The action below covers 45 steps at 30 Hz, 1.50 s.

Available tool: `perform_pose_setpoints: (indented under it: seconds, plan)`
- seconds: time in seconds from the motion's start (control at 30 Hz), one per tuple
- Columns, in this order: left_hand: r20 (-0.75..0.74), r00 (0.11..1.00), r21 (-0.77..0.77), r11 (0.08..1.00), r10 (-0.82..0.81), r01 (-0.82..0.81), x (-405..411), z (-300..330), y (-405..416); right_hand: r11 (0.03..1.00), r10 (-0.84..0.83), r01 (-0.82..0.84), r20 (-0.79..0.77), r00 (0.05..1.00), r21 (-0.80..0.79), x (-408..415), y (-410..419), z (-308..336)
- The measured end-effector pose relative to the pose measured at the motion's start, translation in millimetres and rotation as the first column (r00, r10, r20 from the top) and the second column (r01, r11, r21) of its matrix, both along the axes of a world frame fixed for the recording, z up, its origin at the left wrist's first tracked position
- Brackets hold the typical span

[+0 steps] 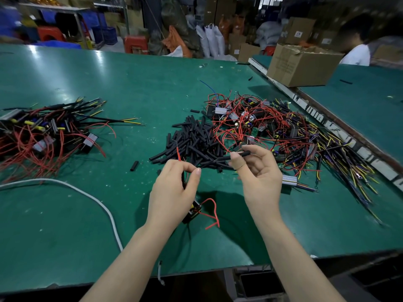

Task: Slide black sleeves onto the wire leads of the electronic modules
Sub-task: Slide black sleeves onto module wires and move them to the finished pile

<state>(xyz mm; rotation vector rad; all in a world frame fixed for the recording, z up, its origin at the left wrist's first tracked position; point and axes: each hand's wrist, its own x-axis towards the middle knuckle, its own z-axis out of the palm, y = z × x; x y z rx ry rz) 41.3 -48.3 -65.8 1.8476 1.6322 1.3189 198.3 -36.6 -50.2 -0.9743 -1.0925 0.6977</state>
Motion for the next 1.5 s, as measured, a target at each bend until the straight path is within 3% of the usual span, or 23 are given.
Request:
perform_pose_setpoints:
  seconds: [0.17, 0.43, 0.6, 1.0, 1.27, 1.43, 1.5]
  plan:
    - [-0.007, 0.998, -0.003, 0.998, -0.060, 0.060, -0.4, 0.2, -0.4, 1.000, 0.008, -0.007, 0.020, 1.000, -0.027, 0.5, 1.1, -0.8]
    - [0.001, 0.994, 0.034, 0.994, -0.106, 0.106, 1.3, 0.7, 0.6, 0.938, 0.213, -0.228, -0.082, 0.974, -0.261, 0.2, 8.1, -2.2]
    - [0.035, 0.996, 0.056, 0.995, -0.088, 0.086, 3.0, 1.8, 0.5, 0.925, 0.300, -0.305, -0.054, 0.952, -0.229, -8.6, 8.0, -3.5]
    - [0.029, 0.998, 0.075, 0.996, -0.053, 0.050, 12.1, -0.4, 4.3, 0.958, 0.263, -0.257, 0.038, 0.964, -0.124, -12.5, 9.1, 0.4]
    - [0.106, 0.993, 0.069, 0.996, -0.055, 0.048, 11.6, -3.4, 6.2, 0.982, 0.172, -0.190, 0.393, 0.903, 0.007, -9.9, 6.6, 8.6]
    - [0.198, 0.979, 0.059, 0.998, -0.045, 0.034, 12.4, -3.7, 5.9, 0.967, 0.249, -0.239, 0.533, 0.809, -0.089, -19.9, 3.7, -0.5]
    - [0.198, 0.980, 0.053, 0.998, -0.037, 0.027, 11.9, -3.5, 5.6, 0.956, 0.294, -0.259, 0.522, 0.801, -0.140, -24.6, 0.3, -7.6]
